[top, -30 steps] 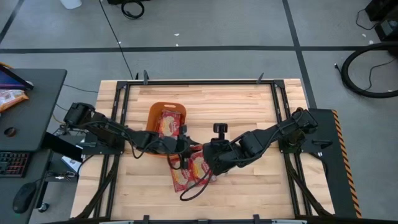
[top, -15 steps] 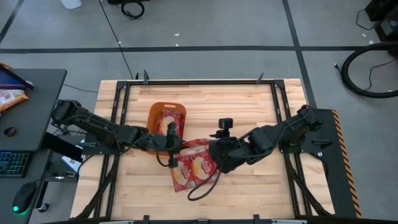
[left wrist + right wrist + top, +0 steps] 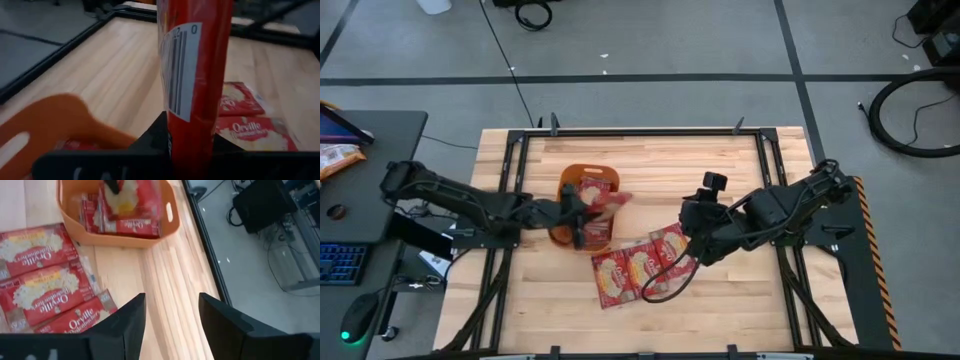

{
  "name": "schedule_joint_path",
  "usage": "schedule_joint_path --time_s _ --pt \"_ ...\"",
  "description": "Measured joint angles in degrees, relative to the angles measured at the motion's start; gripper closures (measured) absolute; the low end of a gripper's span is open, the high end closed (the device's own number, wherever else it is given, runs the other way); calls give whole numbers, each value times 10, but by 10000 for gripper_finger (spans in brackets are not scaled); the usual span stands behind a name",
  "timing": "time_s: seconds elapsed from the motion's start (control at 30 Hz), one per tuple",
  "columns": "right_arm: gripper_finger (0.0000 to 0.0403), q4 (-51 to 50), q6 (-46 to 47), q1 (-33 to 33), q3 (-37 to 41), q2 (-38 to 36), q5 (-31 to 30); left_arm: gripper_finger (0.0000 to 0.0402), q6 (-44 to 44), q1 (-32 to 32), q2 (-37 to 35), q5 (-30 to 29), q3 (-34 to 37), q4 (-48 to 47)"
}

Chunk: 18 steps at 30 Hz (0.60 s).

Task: Sort popcorn bags into baskets
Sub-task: Put the red popcorn bag into the orange bin

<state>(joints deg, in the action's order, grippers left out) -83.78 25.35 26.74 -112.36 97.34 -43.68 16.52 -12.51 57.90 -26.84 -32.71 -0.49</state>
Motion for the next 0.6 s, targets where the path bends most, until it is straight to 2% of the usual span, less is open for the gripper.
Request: schedule_joint_path --time_s 0.17,0.4,0.6 --pt "216 8 0 0 13 1 -2 367 83 59 -35 27 48 -3" --pt "217 14 -1 0 23 0 -2 365 200 170 -28 144 70 -20" --pt "217 15 0 2 23 0 -2 343 246 195 -29 151 69 -33"
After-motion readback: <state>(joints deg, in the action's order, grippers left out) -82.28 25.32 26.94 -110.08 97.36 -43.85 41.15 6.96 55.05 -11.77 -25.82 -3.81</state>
